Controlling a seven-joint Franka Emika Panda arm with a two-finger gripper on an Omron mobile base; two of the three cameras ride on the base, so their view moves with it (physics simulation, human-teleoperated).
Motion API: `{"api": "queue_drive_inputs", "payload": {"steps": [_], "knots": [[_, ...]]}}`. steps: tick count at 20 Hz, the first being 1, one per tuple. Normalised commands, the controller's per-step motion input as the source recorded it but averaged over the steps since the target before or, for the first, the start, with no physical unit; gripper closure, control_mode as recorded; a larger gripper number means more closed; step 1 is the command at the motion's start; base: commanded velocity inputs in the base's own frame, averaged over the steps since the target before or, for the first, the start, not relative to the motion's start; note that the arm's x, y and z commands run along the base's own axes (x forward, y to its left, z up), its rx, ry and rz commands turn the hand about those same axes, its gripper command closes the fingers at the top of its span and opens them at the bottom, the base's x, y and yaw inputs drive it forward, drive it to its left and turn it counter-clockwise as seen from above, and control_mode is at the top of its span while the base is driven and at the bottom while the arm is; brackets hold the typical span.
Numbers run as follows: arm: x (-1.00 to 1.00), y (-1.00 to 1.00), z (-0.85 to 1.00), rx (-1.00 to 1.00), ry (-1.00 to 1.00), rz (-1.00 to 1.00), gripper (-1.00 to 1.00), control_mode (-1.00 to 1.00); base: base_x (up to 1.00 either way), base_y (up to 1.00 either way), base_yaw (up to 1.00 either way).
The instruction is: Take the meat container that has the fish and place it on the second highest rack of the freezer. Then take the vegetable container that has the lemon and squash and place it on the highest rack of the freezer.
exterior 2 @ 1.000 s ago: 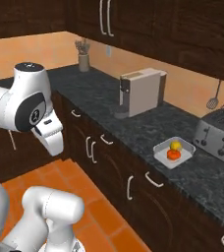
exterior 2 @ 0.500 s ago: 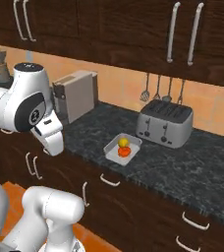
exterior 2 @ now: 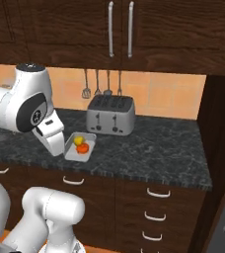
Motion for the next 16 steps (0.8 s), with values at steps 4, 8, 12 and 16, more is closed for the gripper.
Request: {"api": "queue_drive_inputs", "payload": {"steps": [4,8,12,16], "knots": [[0.00,0.00,0.00,0.00,0.00,0.00,-1.00,1.00,0.48,0.60,-0.49],[0.12,0.06,0.00,0.00,0.02,-0.06,-1.00,-1.00,0.46,0.41,-0.28],[0.79,-0.06,-0.43,0.04,0.05,-0.17,-1.00,-1.00,0.00,0.00,0.00],[0.87,-0.08,-0.91,0.07,0.00,-0.01,-1.00,-1.00,0.00,0.00,0.00]]}}
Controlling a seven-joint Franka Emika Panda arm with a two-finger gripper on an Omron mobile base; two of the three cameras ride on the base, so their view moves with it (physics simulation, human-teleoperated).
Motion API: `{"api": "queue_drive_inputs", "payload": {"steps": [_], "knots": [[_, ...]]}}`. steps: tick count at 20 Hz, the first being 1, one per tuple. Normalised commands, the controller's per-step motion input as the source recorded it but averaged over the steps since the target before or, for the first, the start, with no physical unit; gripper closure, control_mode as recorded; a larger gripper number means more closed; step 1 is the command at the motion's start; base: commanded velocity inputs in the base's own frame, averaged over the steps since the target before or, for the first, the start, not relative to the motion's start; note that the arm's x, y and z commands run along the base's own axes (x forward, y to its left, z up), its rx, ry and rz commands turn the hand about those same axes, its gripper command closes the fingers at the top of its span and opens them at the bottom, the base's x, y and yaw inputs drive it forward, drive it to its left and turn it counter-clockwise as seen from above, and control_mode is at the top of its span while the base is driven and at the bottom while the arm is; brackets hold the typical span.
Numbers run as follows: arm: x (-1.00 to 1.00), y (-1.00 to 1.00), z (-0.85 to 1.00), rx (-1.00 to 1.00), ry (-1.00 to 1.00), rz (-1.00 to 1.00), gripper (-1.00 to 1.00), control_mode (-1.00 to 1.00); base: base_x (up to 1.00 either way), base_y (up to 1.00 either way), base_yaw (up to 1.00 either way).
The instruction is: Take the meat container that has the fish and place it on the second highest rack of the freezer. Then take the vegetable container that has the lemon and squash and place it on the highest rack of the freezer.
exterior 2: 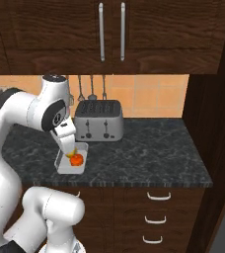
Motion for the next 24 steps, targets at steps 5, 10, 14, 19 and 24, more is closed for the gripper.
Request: {"api": "queue_drive_inputs", "payload": {"steps": [5,10,14,19,24], "knots": [[0.51,0.00,-0.96,0.01,-0.04,0.00,-1.00,-1.00,0.00,0.00,0.00],[0.52,0.00,-0.71,0.00,0.00,0.00,-1.00,-1.00,0.00,0.00,0.00],[0.53,0.00,-0.51,0.00,0.00,-0.02,-1.00,-1.00,0.00,0.00,0.00],[0.26,0.00,-0.48,0.00,0.00,-0.02,-1.00,-1.00,0.00,0.00,0.00],[0.07,0.00,-0.47,0.00,0.00,-0.02,-1.00,-1.00,0.00,0.00,0.00]]}}
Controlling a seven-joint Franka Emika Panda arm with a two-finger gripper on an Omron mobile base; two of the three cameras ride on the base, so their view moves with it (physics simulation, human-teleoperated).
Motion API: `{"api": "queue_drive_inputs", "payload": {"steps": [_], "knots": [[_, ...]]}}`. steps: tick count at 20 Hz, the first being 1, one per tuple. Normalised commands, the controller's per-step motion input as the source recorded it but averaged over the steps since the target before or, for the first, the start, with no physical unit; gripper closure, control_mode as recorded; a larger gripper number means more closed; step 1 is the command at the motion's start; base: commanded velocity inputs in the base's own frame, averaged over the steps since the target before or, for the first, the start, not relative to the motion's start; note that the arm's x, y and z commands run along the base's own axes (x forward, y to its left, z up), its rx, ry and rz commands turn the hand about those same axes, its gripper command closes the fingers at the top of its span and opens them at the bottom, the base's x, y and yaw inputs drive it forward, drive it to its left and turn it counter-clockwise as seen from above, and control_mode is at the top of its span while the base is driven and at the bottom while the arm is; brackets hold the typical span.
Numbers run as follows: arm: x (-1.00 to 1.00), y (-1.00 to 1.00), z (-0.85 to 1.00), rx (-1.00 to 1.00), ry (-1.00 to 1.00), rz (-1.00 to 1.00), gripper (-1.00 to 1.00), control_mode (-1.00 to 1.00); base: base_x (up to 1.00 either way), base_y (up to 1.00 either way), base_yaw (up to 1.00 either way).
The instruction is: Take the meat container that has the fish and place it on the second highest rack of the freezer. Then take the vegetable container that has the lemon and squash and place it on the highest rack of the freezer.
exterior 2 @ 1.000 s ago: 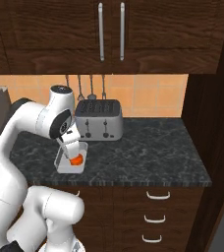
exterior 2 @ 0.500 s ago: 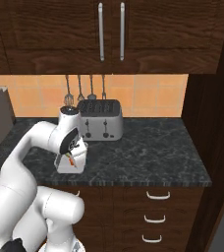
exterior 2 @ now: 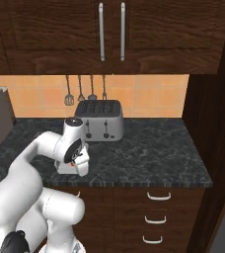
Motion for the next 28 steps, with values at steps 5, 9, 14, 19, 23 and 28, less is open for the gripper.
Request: {"api": "queue_drive_inputs", "payload": {"steps": [5,9,14,19,23,28], "knots": [[0.64,0.00,-0.37,0.00,0.07,-0.01,-1.00,-1.00,0.00,0.00,0.00],[0.68,0.00,-0.23,0.00,0.11,0.00,-1.00,-1.00,0.00,0.00,0.00],[0.12,0.00,-0.20,0.00,0.04,0.00,-1.00,-1.00,0.00,0.00,0.00],[-0.43,-0.01,-0.13,0.00,-0.03,-0.01,-1.00,-1.00,0.00,0.00,0.00],[-0.43,-0.13,0.00,0.00,-0.09,-0.02,-1.00,-1.00,0.00,0.00,0.00],[0.01,-0.13,-0.06,0.00,0.01,-0.06,-1.00,-1.00,0.00,0.00,0.00]]}}
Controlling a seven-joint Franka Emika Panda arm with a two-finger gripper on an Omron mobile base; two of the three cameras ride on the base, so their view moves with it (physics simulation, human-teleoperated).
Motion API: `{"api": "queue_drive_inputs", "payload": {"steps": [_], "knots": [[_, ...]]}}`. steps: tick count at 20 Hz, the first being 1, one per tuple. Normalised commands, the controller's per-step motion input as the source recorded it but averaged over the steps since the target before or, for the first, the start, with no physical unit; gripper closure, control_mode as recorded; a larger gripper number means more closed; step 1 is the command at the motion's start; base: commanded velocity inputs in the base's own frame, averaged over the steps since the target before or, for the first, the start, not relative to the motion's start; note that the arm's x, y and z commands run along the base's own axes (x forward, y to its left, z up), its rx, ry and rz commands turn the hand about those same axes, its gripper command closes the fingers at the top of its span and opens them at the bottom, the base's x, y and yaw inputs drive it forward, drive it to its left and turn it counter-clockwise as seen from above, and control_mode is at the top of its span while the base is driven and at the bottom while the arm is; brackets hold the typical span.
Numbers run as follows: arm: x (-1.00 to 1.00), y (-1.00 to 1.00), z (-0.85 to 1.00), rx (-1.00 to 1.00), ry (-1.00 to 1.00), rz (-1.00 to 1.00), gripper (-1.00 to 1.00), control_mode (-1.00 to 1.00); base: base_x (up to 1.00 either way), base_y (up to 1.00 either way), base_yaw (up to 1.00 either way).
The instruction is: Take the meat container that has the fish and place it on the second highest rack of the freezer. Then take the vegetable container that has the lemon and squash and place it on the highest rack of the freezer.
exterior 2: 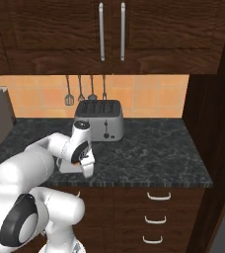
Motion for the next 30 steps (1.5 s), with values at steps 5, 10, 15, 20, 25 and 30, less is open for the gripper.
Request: {"api": "queue_drive_inputs", "payload": {"steps": [5,10,15,20,25,30], "knots": [[0.04,-0.14,-0.12,0.00,0.03,-0.06,-1.00,-1.00,0.00,0.00,0.00],[0.02,-0.17,-0.16,0.00,0.05,-0.06,-1.00,-1.00,0.00,0.00,0.00],[0.02,-0.01,-0.15,0.00,0.07,-0.06,-1.00,-1.00,0.00,0.00,0.00],[0.24,0.20,-0.26,0.00,0.10,-0.01,-1.00,-1.00,0.00,0.00,0.00],[0.06,0.40,-0.24,0.00,0.05,0.00,-1.00,-1.00,0.00,0.00,0.00],[-0.01,0.12,-0.43,0.00,0.00,0.00,1.00,-1.00,0.00,0.00,0.00]]}}
